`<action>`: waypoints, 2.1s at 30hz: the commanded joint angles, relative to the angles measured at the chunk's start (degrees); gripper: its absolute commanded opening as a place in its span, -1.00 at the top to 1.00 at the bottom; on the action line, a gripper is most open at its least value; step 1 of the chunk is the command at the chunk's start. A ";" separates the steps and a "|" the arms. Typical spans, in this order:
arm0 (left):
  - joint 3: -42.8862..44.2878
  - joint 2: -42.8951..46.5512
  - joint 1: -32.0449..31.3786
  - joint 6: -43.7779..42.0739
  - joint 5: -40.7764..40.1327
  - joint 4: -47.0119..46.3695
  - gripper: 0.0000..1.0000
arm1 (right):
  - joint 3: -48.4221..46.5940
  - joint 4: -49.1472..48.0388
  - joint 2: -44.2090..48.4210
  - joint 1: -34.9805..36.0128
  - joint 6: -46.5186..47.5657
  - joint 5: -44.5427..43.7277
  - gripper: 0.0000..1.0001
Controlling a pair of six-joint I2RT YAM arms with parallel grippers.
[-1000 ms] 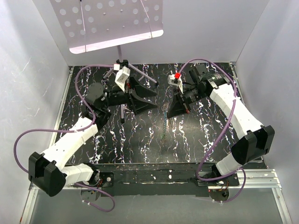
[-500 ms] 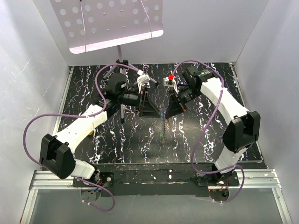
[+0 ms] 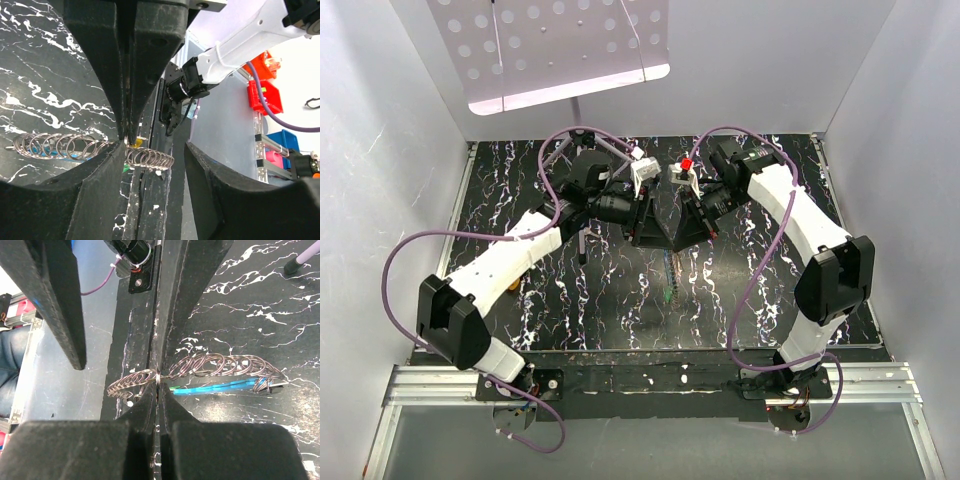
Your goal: Put the keys on the keyring
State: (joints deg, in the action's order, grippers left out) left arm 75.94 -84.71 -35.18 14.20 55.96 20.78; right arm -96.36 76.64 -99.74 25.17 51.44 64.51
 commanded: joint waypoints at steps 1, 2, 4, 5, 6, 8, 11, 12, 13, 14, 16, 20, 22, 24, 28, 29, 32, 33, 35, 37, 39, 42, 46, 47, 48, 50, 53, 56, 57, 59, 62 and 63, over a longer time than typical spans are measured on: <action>3.86 -0.37 -1.21 -5.40 -3.84 6.81 0.06 | -2.78 10.81 0.08 0.14 1.47 3.87 0.97; 4.12 -0.55 -1.38 -5.76 -4.37 7.34 0.08 | -2.78 10.81 -0.01 0.14 1.47 3.87 0.97; 4.74 -1.07 -1.65 -6.02 -4.46 7.88 0.16 | -2.87 10.90 -0.10 0.23 1.64 3.96 0.97; 5.26 -1.34 -1.91 -6.11 -4.72 8.31 0.19 | -2.96 11.07 -0.19 0.23 1.73 3.96 0.97; 5.53 -1.51 -2.00 -6.46 -5.07 8.75 0.21 | -2.96 11.25 -0.19 0.15 1.82 3.96 0.97; 6.15 -1.95 -2.26 -7.51 -5.86 9.98 0.24 | -3.05 11.34 -0.01 0.14 1.73 4.04 0.97; 7.20 -2.65 -2.70 -8.83 -6.66 11.83 0.28 | -2.87 11.25 -0.01 0.23 1.73 4.04 0.97; 7.55 -2.92 -2.70 -9.36 -6.66 12.44 0.29 | -2.87 11.25 -0.01 0.15 1.73 4.04 0.97; 7.82 -3.01 -2.79 -9.71 -6.83 12.97 0.30 | -2.87 11.25 -0.10 0.06 1.82 4.04 0.97; 7.90 -3.10 -2.88 -9.97 -6.83 13.24 0.34 | -2.87 11.34 -0.10 0.23 1.82 4.13 0.97; 8.26 -3.36 -3.05 -10.33 -6.57 13.76 0.43 | -2.87 11.34 -0.10 0.14 1.82 4.22 0.97; 8.78 -3.89 -3.14 -10.68 -6.40 14.56 0.67 | -2.79 11.34 -0.19 0.23 1.73 4.22 0.97; 8.87 -3.89 -3.23 -10.68 -6.05 14.64 0.84 | -2.70 11.25 -0.27 0.15 1.73 4.31 0.97; 9.13 -4.06 -3.14 -10.68 -5.87 14.91 0.99 | -2.78 11.42 -0.28 0.15 1.73 4.39 0.97; 9.31 -4.07 -3.14 -11.12 -5.86 15.26 1.00 | -2.96 11.86 -0.19 0.23 2.00 4.75 0.97; 9.22 -3.80 -3.23 -11.38 -6.22 15.17 1.00 | -2.96 12.04 -0.01 0.23 2.26 4.75 0.97; 6.86 -1.35 -2.88 -10.77 -6.66 11.94 1.00 | -3.13 12.65 0.60 0.15 3.58 4.57 0.59; 5.11 0.05 -2.62 -9.81 -6.57 9.14 1.00 | -3.31 13.09 1.04 0.14 3.84 4.57 0.45; 0.81 3.13 -2.00 -7.61 -5.35 2.29 1.00 | -4.27 14.41 1.83 -0.03 4.89 4.22 0.18; -4.72 6.82 -1.39 -4.81 -4.03 -6.92 1.00 | -5.33 14.50 2.97 -0.64 4.28 3.78 0.14; -10.70 11.03 -0.86 -1.38 -3.93 -17.65 1.00 | -6.38 14.59 4.29 -1.43 3.76 3.08 0.13; -18.88 15.09 -0.68 2.23 -5.25 -33.64 1.00 | -8.93 14.68 5.79 -2.84 2.88 2.64 0.13; -24.78 16.15 -0.42 7.93 -7.80 -50.62 1.00 | -12.88 14.33 7.46 -5.47 2.52 5.96 0.12; -26.18 15.72 -0.33 10.30 -8.84 -56.40 1.00 | -13.50 14.24 7.89 -6.18 2.79 7.54 0.12; -27.85 14.93 -0.42 12.50 -9.64 -62.98 1.00 | -13.59 13.80 8.33 -6.97 2.96 9.65 0.13; -29.79 12.82 -0.42 17.60 -12.01 -74.50 1.00 | -12.28 12.05 9.82 -8.11 2.96 13.69 0.13; -30.33 8.52 -0.42 24.63 -14.47 -87.88 1.00 | -9.65 6.61 11.93 -8.38 -1.67 16.17 0.14; -29.98 4.91 -0.42 28.86 -16.06 -95.99 1.00 | -7.01 -1.03 14.04 -8.38 -12.38 16.09 0.14; -29.98 4.47 -0.42 29.13 -16.50 -96.53 1.00 | -5.96 -3.58 14.83 -8.38 -15.03 15.65 0.14; -29.80 4.02 -0.33 28.96 -17.46 -96.45 1.00 | -3.41 -10.33 16.85 -8.38 -21.70 13.73 0.14; -30.41 4.02 -0.42 28.78 -18.87 -96.62 1.00 | 0.37 -20.10 19.58 -8.38 -31.99 8.20 0.16; -30.59 3.94 -0.33 28.87 -19.31 -96.71 1.00 | 0.64 -20.74 19.85 -8.38 -33.15 6.61 0.15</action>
State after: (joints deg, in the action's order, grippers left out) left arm 45.39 -82.30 -35.75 40.88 40.49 -67.83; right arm -97.78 67.72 -82.96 16.78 32.36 75.96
